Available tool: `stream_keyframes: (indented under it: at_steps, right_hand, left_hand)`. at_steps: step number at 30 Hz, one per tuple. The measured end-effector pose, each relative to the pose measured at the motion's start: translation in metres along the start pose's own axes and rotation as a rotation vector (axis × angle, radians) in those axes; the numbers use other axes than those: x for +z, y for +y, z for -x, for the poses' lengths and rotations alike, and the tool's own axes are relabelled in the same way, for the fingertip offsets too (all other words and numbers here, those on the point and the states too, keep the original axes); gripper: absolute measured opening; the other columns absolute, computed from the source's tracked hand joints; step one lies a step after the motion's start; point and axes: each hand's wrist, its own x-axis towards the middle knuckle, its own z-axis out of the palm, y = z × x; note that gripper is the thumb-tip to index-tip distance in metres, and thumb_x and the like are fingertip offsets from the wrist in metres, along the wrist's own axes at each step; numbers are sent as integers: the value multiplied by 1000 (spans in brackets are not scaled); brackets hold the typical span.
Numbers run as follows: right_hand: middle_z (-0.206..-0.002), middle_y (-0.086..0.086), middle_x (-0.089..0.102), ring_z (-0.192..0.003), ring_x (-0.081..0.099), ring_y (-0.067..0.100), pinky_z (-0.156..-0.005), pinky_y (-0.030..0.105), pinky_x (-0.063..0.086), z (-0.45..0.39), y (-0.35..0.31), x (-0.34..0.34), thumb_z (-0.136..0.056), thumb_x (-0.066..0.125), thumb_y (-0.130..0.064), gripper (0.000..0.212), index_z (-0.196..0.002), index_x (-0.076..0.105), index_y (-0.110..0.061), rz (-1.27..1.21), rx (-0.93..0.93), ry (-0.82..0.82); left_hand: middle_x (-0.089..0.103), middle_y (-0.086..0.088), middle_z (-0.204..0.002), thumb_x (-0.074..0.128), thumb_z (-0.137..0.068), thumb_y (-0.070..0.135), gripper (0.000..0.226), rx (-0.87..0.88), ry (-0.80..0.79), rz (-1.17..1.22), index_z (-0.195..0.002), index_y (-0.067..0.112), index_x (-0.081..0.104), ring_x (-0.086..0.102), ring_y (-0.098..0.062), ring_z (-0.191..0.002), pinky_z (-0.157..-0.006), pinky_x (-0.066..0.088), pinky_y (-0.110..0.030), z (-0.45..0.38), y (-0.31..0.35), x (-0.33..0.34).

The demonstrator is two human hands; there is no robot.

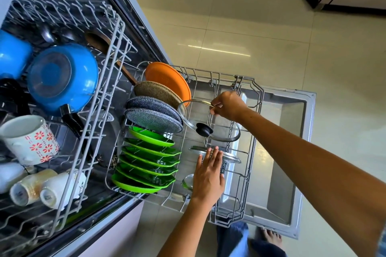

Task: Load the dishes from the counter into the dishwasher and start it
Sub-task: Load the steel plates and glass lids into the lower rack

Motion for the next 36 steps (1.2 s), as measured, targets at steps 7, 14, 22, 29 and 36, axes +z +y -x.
stream_keyframes:
  at_steps: [7,14,22,29,36]
  right_hand:
    - [-104,10,69,-95,66,20,-89,29,50,-1,8,-3,-84,67,-11,22,-106,68,-5,70,-74,-63]
    - [-95,10,72,-87,67,17,-85,25,47,34,28,-43,-80,70,-7,17,-97,71,-3,82,-137,-54]
    - [-95,10,72,-84,68,20,-83,29,52,45,31,-41,-82,69,-9,18,-99,72,-5,134,-207,4]
    - [-103,8,71,-90,68,22,-85,33,52,41,19,-58,-84,68,-13,26,-109,69,-8,175,-234,50]
    - [-98,6,72,-87,67,21,-81,32,52,40,21,-61,-82,69,-12,21,-103,71,-10,193,-251,37]
  left_hand:
    - [36,-6,-149,78,-70,18,83,14,8,58,-143,11,38,34,-22,-136,-113,8,-37,3,-5,2]
    - [36,-6,-148,76,-71,18,80,-13,20,45,-142,11,39,36,-24,-136,-104,25,-57,1,-2,3]
    - [35,-7,-149,75,-71,19,82,-7,-12,75,-143,11,36,34,-25,-136,-115,8,-39,0,-2,1]
    - [34,-8,-149,67,-74,20,75,-24,-19,62,-142,9,38,34,-25,-136,-112,6,-36,-1,1,1]
    - [36,-8,-148,79,-68,19,82,-53,-44,76,-140,10,42,34,-24,-136,-112,4,-35,-2,6,-2]
